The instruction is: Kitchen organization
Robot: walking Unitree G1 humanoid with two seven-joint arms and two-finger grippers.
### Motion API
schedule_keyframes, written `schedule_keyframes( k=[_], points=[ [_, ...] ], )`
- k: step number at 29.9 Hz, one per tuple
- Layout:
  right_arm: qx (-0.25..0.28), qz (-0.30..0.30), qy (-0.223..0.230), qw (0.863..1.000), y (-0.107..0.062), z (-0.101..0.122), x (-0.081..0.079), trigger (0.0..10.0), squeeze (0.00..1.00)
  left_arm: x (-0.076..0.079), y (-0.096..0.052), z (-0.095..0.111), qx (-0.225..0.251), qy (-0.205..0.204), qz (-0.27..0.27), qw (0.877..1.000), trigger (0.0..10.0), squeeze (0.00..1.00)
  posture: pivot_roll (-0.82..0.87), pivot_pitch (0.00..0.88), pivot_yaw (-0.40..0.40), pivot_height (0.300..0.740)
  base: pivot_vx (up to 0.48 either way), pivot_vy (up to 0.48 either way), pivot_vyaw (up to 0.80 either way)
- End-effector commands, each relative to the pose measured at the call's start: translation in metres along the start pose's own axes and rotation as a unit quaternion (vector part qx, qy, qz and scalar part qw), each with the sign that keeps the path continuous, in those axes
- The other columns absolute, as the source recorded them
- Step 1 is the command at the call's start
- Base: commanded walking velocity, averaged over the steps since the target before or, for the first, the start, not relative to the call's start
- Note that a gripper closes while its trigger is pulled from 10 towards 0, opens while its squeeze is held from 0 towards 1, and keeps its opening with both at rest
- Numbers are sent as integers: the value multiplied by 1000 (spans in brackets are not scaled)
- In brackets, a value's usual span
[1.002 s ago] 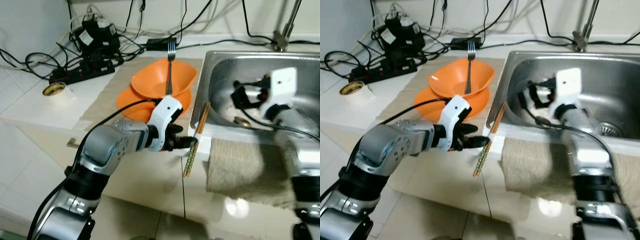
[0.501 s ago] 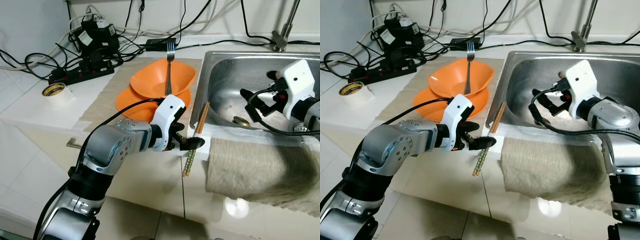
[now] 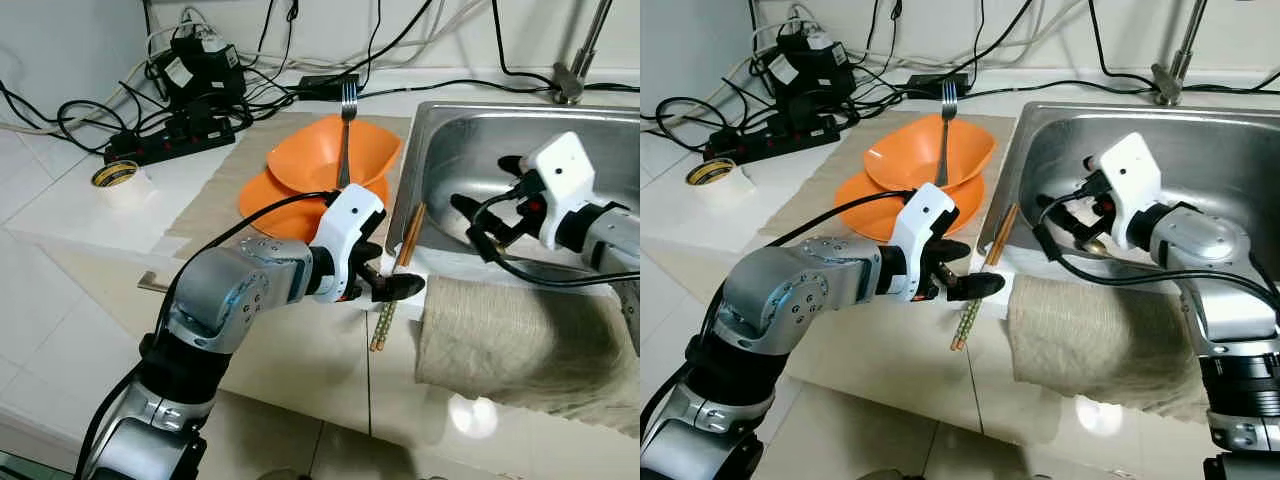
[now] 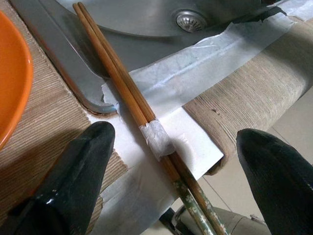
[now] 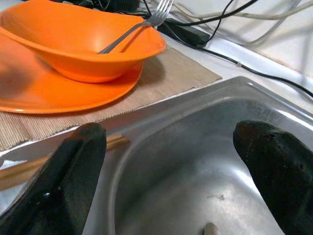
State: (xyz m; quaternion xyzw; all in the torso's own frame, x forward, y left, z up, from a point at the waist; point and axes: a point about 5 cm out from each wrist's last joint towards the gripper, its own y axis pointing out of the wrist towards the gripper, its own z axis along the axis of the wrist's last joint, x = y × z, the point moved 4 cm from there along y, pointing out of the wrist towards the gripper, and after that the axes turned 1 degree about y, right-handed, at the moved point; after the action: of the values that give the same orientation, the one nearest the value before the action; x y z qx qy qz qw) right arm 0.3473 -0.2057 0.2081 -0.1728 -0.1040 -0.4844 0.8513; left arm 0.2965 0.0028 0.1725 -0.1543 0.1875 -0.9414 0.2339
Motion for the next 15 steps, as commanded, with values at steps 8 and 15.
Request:
schedule_keyframes(
  k=[8,15],
  points=[
    [17,-24,-30,999,-4,19,8,10000,0,0,-2,1,-8,6,-2,1000,10000,0,-35,0,149,740,0,0,0],
    [24,-34,-37,998,-3,25,11,10000,0,8,2,-3,-20,25,-26,999,10000,0,-36,0,153,740,0,0,0]
  ],
)
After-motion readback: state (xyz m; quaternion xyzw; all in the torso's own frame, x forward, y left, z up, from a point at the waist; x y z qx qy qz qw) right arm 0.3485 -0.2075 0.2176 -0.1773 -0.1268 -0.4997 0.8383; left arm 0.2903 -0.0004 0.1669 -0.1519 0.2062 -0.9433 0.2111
